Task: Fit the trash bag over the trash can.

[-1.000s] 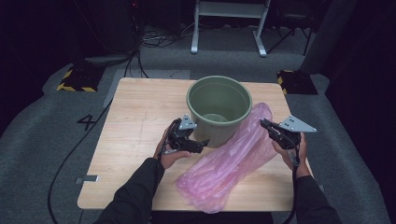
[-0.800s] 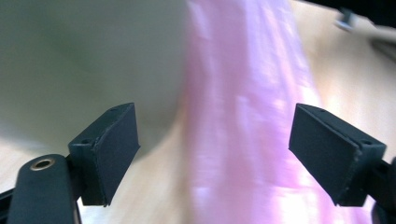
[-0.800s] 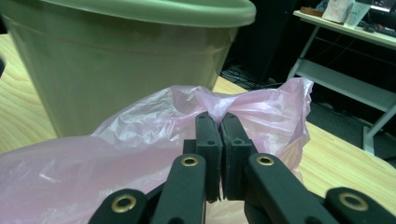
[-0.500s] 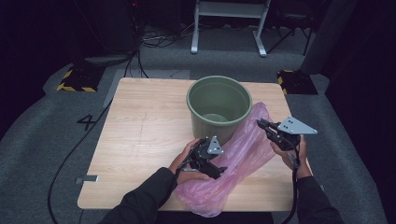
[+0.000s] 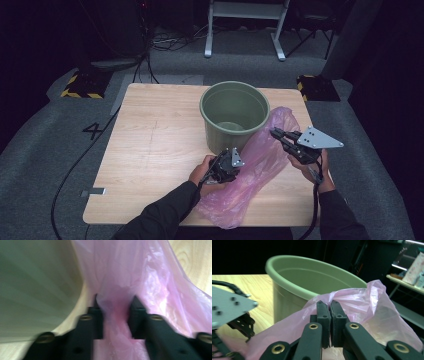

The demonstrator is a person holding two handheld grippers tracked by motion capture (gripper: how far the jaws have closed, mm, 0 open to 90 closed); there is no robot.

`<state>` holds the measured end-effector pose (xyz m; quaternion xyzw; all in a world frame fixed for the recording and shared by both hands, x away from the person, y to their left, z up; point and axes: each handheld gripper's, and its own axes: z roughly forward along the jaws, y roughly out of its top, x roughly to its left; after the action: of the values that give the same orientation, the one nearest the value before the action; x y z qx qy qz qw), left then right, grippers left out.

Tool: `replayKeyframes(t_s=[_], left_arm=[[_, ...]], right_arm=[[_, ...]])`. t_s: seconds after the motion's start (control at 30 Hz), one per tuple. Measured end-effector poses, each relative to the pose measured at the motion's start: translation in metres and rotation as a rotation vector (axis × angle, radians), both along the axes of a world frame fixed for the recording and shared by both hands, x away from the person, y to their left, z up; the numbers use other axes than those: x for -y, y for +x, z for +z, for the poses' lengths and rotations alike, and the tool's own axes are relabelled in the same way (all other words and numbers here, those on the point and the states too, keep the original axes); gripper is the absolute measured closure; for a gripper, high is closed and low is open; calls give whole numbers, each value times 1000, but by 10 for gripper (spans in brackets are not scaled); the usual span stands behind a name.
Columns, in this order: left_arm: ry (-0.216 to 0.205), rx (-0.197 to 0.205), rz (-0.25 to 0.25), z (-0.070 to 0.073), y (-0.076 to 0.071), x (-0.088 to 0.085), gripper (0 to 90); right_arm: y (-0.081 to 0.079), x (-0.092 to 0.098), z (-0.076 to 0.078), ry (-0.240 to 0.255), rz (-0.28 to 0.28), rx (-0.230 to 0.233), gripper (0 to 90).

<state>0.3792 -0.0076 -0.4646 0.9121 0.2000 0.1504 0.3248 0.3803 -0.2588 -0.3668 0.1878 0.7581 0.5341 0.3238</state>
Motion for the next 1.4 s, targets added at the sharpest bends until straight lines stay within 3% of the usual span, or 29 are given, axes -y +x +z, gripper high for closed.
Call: replayKeyframes(t_s=[0.13, 0.33, 0.47, 0.73, 0.83, 1.0, 1.07, 1.1, 1.13, 1.17, 1.23, 1.33, 1.37, 1.4], left_arm=[[-29, 45, 23, 2, 0, -5, 879], [-90, 92, 36, 10, -2, -15, 895], [-137, 126, 59, 16, -6, -22, 896], [-289, 223, 125, 39, -18, -47, 897], [-340, 274, 157, 49, -22, -60, 897], [-386, 314, 185, 56, -25, -72, 897], [-396, 333, 198, 58, -25, -76, 898], [-404, 335, 206, 60, -25, -79, 898], [-404, 335, 206, 60, -25, -79, 898], [-408, 333, 205, 61, -24, -81, 897], [-403, 340, 205, 61, -24, -82, 898], [-401, 341, 197, 61, -25, -84, 897], [-401, 344, 191, 61, -26, -84, 897], [-399, 344, 187, 61, -26, -84, 897]], right_arm=[[-9, -3, 5, 6, 41, 22, 879], [-19, -2, 6, -5, 69, 27, 829], [-21, 2, 1, -4, 71, 16, 878], [-29, 6, 0, 21, 103, 4, 876], [-33, 8, -5, 15, 103, -9, 816], [-33, 10, -11, -6, 94, -25, 719], [-32, 9, -16, -21, 99, -56, 652], [-30, 7, -23, -45, 84, -75, 550], [-30, 7, -23, -45, 84, -75, 550], [-24, 4, -32, -63, 58, -134, 450], [-21, 3, -36, -70, 48, -158, 416], [-3, 4, -53, -33, -36, -272, 223], [10, 7, -60, 11, -104, -319, 161], [10, 7, -60, 11, -104, -319, 161]])
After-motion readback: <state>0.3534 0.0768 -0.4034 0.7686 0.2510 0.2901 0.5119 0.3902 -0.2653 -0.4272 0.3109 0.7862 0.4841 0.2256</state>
